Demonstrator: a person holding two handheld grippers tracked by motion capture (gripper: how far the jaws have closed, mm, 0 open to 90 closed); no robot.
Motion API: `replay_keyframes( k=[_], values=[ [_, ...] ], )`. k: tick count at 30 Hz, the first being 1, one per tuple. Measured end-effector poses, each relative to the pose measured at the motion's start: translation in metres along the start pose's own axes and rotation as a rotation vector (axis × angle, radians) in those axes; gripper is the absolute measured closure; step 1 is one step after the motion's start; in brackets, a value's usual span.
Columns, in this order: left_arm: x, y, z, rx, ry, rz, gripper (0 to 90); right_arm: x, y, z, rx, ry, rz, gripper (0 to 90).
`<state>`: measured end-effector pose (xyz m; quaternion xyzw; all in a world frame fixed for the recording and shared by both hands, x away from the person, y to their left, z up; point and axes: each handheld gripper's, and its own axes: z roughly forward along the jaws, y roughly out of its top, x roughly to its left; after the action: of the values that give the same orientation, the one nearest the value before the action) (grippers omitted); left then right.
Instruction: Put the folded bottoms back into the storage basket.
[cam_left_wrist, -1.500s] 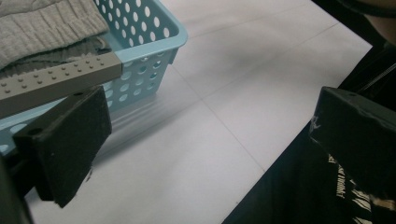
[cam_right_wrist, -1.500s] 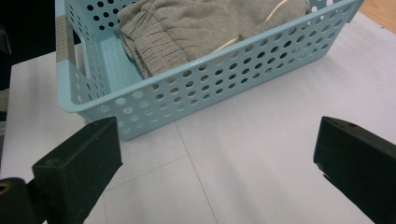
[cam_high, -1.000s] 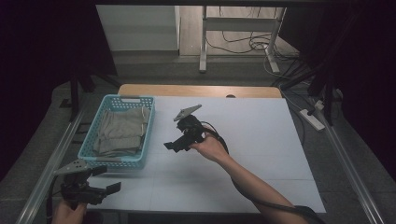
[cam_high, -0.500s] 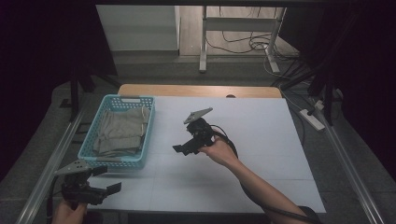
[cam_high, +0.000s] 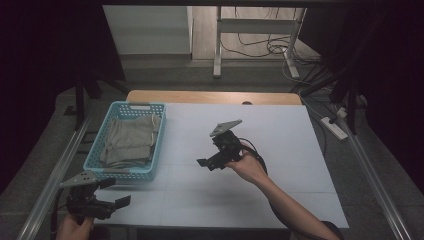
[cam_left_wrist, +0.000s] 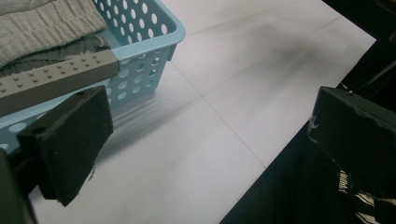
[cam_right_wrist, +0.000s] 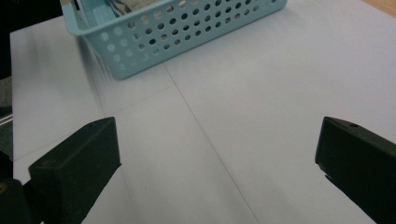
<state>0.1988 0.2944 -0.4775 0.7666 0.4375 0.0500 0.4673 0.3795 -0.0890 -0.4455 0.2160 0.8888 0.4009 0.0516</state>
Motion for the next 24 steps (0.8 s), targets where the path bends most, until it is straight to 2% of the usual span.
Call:
replay_keyframes(
  k=[5,14,24],
  values=[
    [-0.001,0.0,0.0,0.005,0.005,0.008,1.1,0.0,-0.01,-0.01,0.001,-0.016,0.01,0.0],
    [0.001,0.0,0.0,-0.001,-0.004,-0.009,1.1,-0.001,-0.027,-0.028,0.003,-0.05,0.024,0.0],
    [0.001,0.0,0.001,0.005,-0.007,-0.007,1.8,0.0,-0.042,-0.044,0.009,-0.078,0.031,0.0]
  ],
)
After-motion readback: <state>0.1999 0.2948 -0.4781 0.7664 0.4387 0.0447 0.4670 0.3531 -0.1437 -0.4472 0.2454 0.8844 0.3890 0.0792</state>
